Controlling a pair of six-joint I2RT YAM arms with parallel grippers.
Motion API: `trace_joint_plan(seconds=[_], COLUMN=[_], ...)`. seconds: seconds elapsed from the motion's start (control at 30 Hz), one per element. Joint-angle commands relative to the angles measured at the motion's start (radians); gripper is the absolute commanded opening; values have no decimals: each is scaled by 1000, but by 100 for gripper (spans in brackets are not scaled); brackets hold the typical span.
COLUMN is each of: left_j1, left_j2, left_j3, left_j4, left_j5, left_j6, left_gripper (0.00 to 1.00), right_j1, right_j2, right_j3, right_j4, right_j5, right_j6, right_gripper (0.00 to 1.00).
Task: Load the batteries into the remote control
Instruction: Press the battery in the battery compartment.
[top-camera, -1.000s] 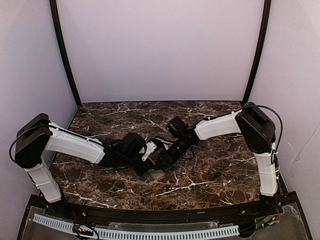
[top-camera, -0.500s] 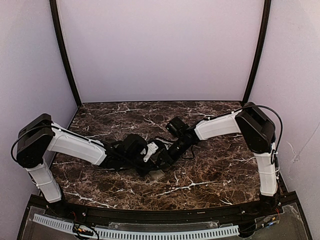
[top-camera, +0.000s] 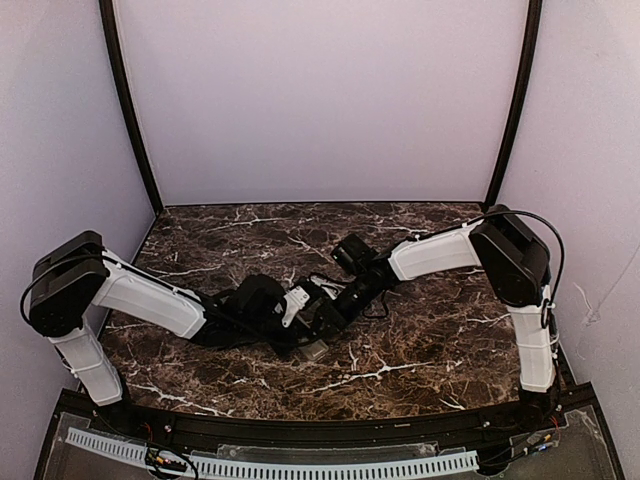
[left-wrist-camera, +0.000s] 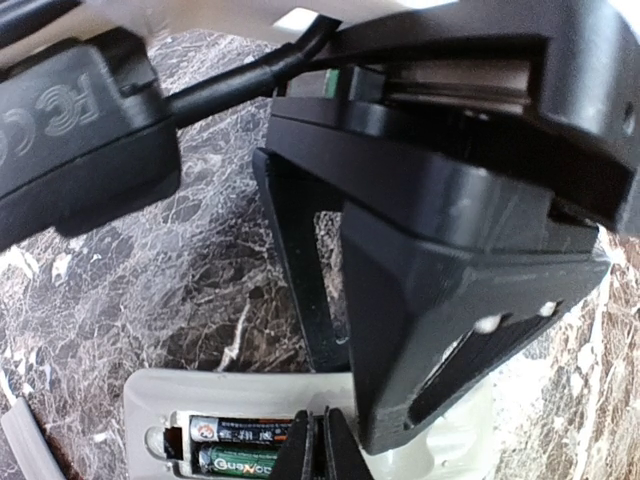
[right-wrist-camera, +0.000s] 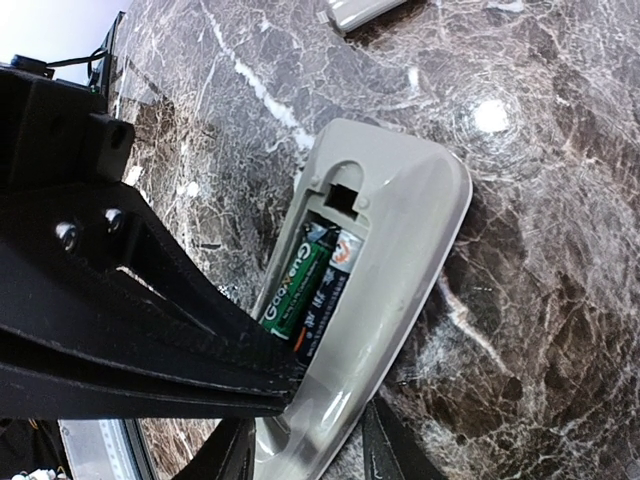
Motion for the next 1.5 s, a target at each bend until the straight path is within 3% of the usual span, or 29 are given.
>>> trace_joint_plan(seconds=[0.0,0.2,0.43,0.73,0.9,1.27,1.47], left_j1=[29,42,68,86,86,86,88], left_j2=[36,63,162,166,153,-27,-160], left_j3=[-112,-164,-124,-134,-113,123,117], left_j4=[-121,12,82,96,99,-65,-185], left_j5=[-11,0,35,37,81,74,-43], left_j6=[-11,-9,-4,-7,-5,21,-20], left_gripper=[6,7,7,7,12,31,36], right_j1=[28,27,23,3,-1,16,88], right_j2=[127,125,58,-50,-91,-250,-268], right_j3=[-73,-73,-85,-133,-156,-295,-347], right_j4=[-125,-123,-118,-62,-26,125,245], right_j5=[179,172,173,146,145,256,364], right_j6=[-8,-10,-2,23,38,125,191], right_gripper=[37,37,40,45,49,60,74])
